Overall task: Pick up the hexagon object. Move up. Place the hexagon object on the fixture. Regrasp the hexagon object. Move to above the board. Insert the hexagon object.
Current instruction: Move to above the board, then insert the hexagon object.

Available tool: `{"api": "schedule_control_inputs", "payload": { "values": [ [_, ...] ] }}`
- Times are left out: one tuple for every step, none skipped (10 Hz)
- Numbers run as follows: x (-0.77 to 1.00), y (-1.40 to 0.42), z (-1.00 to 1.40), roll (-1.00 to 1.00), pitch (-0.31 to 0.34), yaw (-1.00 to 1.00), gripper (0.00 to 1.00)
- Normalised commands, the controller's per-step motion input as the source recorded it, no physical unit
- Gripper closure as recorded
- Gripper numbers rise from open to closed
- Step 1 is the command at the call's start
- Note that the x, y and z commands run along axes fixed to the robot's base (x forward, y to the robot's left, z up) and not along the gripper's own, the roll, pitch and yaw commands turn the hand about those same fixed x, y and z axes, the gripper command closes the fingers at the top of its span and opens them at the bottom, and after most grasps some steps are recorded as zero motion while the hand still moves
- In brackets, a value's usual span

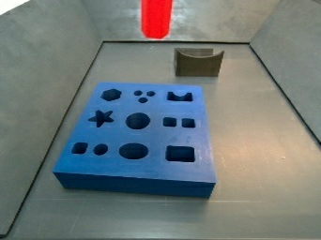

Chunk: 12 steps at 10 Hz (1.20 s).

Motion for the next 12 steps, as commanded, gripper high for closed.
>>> {"api": "schedule_control_inputs", "payload": {
  "values": [
    [-0.06, 0.01, 0.01, -0.40, -0.032, -0.04, 1.00],
    [0.00, 0.00, -0.06, -0.01, 0.000, 0.00, 1.00],
    [0.00, 0.00, -0.17, 0.01, -0.131, 0.00, 1.00],
    [-0.18, 0.51, 0.06, -0.29, -0.063, -0.17, 1.00],
    [-0.22, 0.80, 0.00, -0.38, -0.116, 0.00, 1.00],
    [-0.33, 0.81, -0.03, -0.37, -0.050, 0.01, 1.00],
    [-0.05, 0.54, 0.00, -0.24, -0.097, -0.01, 1.00],
    [0.04, 0.00, 0.00, 0.01, 0.000, 0.00, 1.00],
    [-0.55, 0.21, -0.34, 0.00, -0.131, -0.64, 1.00],
    [-0.45, 0.12, -0.61, 0.00, -0.019, -0.82, 1.00],
    [-0.21, 0.00, -0.64, 0.00, 0.000, -0.99, 1.00],
    [-0.23, 0.00, -0.70, 0.00, -0.009, -0.98, 1.00]
  ]
}}
